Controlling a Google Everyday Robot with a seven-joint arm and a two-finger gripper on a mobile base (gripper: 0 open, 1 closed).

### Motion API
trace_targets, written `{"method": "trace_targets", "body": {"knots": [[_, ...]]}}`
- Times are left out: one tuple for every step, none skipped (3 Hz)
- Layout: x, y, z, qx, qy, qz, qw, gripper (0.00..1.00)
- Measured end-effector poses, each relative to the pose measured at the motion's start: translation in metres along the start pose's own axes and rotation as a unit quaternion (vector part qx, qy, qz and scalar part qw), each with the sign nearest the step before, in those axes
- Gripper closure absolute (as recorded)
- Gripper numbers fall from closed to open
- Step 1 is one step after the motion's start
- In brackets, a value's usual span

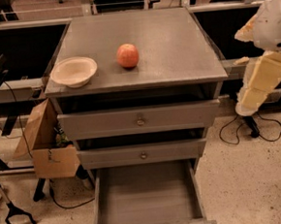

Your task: Place apple into bottom drawer

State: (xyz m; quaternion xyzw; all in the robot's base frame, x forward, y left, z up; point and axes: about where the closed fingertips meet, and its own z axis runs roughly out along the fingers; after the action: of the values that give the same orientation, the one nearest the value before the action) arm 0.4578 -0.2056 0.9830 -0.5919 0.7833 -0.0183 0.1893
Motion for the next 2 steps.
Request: {"method": "trace_targets", "body": {"knots": [[-0.041, -0.034, 0.011, 0.005, -0.063, 0.034, 0.9974, 0.00], [-0.095, -0.075, 0.027, 0.000, -0.128, 0.084, 0.9882, 0.00]]}}
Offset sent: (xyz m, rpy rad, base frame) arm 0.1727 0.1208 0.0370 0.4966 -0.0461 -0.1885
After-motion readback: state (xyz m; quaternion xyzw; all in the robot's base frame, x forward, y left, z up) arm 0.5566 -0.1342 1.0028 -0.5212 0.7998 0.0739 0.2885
